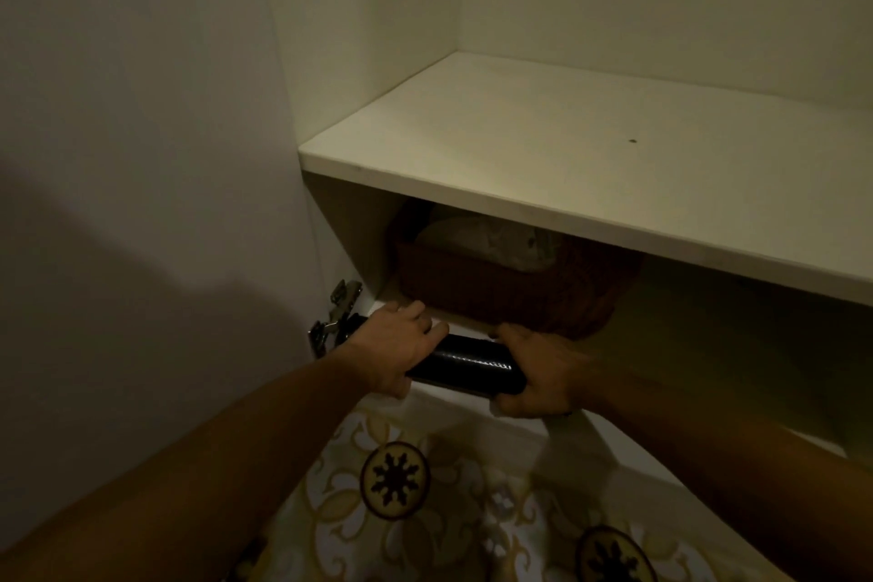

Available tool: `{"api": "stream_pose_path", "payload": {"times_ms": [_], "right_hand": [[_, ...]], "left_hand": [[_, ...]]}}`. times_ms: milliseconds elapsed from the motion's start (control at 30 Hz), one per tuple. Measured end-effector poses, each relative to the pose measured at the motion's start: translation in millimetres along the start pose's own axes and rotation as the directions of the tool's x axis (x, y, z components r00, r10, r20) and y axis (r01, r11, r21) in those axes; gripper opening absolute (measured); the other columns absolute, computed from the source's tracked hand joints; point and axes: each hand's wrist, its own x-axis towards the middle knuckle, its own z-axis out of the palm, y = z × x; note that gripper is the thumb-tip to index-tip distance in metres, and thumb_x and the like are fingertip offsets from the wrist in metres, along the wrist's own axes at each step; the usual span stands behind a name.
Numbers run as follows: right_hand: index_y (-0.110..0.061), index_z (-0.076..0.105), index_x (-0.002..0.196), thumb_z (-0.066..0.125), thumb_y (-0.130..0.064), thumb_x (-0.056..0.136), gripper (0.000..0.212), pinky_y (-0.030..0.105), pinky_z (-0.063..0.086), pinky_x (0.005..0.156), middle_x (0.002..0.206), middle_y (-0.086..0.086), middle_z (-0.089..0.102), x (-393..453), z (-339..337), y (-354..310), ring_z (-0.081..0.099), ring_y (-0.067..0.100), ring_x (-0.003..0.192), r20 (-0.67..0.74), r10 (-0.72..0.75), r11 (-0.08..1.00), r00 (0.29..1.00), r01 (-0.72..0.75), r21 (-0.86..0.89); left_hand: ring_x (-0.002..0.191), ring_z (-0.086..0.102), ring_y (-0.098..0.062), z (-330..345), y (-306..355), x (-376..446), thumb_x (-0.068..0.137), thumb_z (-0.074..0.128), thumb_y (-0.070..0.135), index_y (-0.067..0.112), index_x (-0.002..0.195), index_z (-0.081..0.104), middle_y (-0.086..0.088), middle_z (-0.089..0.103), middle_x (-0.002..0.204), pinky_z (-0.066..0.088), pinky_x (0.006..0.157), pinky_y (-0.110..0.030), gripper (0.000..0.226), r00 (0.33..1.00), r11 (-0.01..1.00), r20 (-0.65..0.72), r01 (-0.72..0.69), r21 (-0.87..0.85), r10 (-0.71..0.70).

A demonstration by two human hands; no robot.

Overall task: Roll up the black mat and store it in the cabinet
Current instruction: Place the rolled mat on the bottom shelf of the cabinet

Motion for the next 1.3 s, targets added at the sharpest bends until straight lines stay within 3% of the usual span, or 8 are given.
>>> {"api": "stream_pose_path", "payload": {"times_ms": [233,500,633,833,1000,1100,1200,1300], "right_hand": [[-0.022,0.028,0.138,0.070,-0.063,0.076,0.085,0.043,0.057,0.083,0.128,0.008,0.054,-4,-2,1,0.062,0.027,0.102,-0.015,-0.003,0.998,1.000,0.002,-0.064],[-0.024,0.021,0.151,0.075,-0.059,0.076,0.099,0.041,0.055,0.084,0.135,0.009,0.044,-13,-8,8,0.058,0.030,0.110,-0.035,-0.016,0.977,0.999,0.008,-0.214],[-0.021,0.016,0.151,0.075,-0.054,0.078,0.099,0.043,0.057,0.084,0.133,0.011,0.052,-10,-11,4,0.062,0.031,0.107,-0.021,0.064,0.983,0.998,-0.067,-0.172],[-0.021,0.018,0.151,0.072,-0.051,0.084,0.092,0.036,0.053,0.087,0.134,0.012,0.052,-5,-4,8,0.060,0.031,0.111,0.043,0.099,0.992,0.994,-0.095,-0.084],[-0.037,0.006,0.157,0.069,-0.055,0.084,0.097,0.039,0.057,0.085,0.135,0.010,0.048,-14,-3,25,0.061,0.031,0.107,0.001,0.084,0.984,0.997,-0.082,-0.159],[-0.035,0.002,0.157,0.062,-0.056,0.088,0.094,0.037,0.055,0.082,0.138,0.010,0.049,-10,5,22,0.062,0.031,0.106,-0.062,0.088,0.973,0.994,-0.099,-0.210],[-0.035,0.001,0.155,0.061,-0.051,0.089,0.091,0.039,0.052,0.086,0.141,0.011,0.048,-2,9,18,0.060,0.033,0.111,-0.103,0.132,0.975,0.986,-0.148,-0.167],[-0.035,0.004,0.156,0.065,-0.048,0.089,0.091,0.040,0.053,0.088,0.142,0.011,0.046,0,7,22,0.059,0.034,0.113,-0.044,0.159,0.981,0.986,-0.162,-0.101]], "left_hand": [[0.118,0.042,-0.030,-3,7,5,0.079,0.071,0.034,0.011,0.145,0.031,-0.014,0.048,0.135,0.041,0.097,-0.045,0.080,0.999,0.997,-0.006,0.040,0.060,-0.040],[0.121,0.043,-0.031,-2,7,9,0.084,0.069,0.030,0.010,0.151,0.021,-0.014,0.041,0.142,0.042,0.098,-0.044,0.085,0.997,0.997,-0.045,0.057,0.043,-0.055],[0.120,0.047,-0.031,5,10,16,0.084,0.069,0.021,0.011,0.154,0.016,-0.015,0.038,0.142,0.041,0.103,-0.042,0.088,0.996,0.996,-0.039,0.084,-0.001,-0.084],[0.132,0.036,-0.030,12,12,23,0.079,0.074,0.017,0.020,0.155,0.011,-0.012,0.034,0.145,0.021,0.119,-0.041,0.099,0.987,0.980,0.036,0.158,-0.123,-0.155],[0.129,0.042,-0.034,10,9,30,0.083,0.070,0.010,0.019,0.154,0.014,-0.016,0.041,0.141,0.030,0.114,-0.048,0.091,0.982,0.980,0.076,0.178,-0.090,-0.171],[0.128,0.043,-0.035,12,5,32,0.080,0.071,0.009,0.017,0.153,0.015,-0.017,0.042,0.139,0.032,0.111,-0.049,0.093,0.976,0.978,0.094,0.201,-0.063,-0.195],[0.129,0.042,-0.033,18,-1,32,0.080,0.074,0.015,0.019,0.152,0.014,-0.015,0.043,0.140,0.031,0.112,-0.050,0.094,0.971,0.972,0.077,0.232,-0.050,-0.228],[0.129,0.040,-0.032,24,1,36,0.077,0.076,0.023,0.021,0.150,0.014,-0.013,0.042,0.139,0.029,0.113,-0.052,0.095,0.966,0.966,0.083,0.250,-0.073,-0.244]]}}
